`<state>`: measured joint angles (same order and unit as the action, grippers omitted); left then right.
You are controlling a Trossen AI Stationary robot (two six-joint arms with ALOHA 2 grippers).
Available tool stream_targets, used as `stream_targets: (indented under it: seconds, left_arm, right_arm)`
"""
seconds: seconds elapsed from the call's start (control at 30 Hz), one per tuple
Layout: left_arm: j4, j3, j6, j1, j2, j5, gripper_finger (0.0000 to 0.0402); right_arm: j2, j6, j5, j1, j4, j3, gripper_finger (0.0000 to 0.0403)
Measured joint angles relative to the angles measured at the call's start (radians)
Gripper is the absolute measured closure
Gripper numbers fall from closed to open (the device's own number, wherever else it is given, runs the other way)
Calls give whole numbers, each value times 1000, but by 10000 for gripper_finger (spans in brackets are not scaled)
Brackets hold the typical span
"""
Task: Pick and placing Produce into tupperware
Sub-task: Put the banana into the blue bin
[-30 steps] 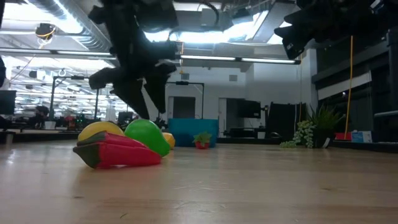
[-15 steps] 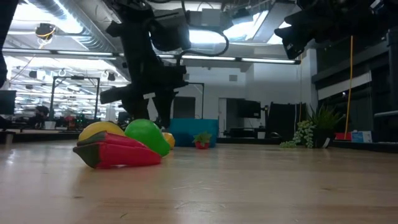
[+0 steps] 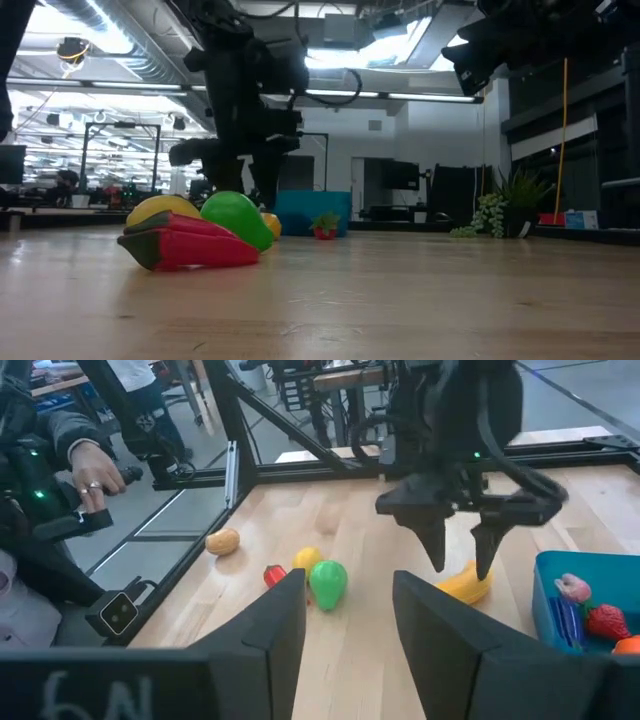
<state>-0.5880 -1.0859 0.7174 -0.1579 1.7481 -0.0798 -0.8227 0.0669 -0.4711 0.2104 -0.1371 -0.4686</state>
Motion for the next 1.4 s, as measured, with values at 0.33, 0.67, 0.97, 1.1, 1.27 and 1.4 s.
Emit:
stream_targets:
  seconds: [0.33,0.67,0.97,1.1,1.27,1.4]
  left_arm:
    - [5,-2,37,-21,91,-1,170]
    - [16,-1,17,25,98,-33,170]
    - [26,0,-68,59,100,-68,176]
    - [14,0,-152,59,101,-66,206]
    - [0,0,-218,60,102,-62,268]
    - [-2,0,-252,60,102,-62,271]
  right_arm:
    - [0,2,0,0,0,0,250]
    - [0,3,0,0,0,0,250]
    - [0,33,0,0,0,0,250]
    - [0,36,0,0,0,0,250]
    - [0,37,0,0,0,0,250]
    - [0,35,0,0,0,0,250]
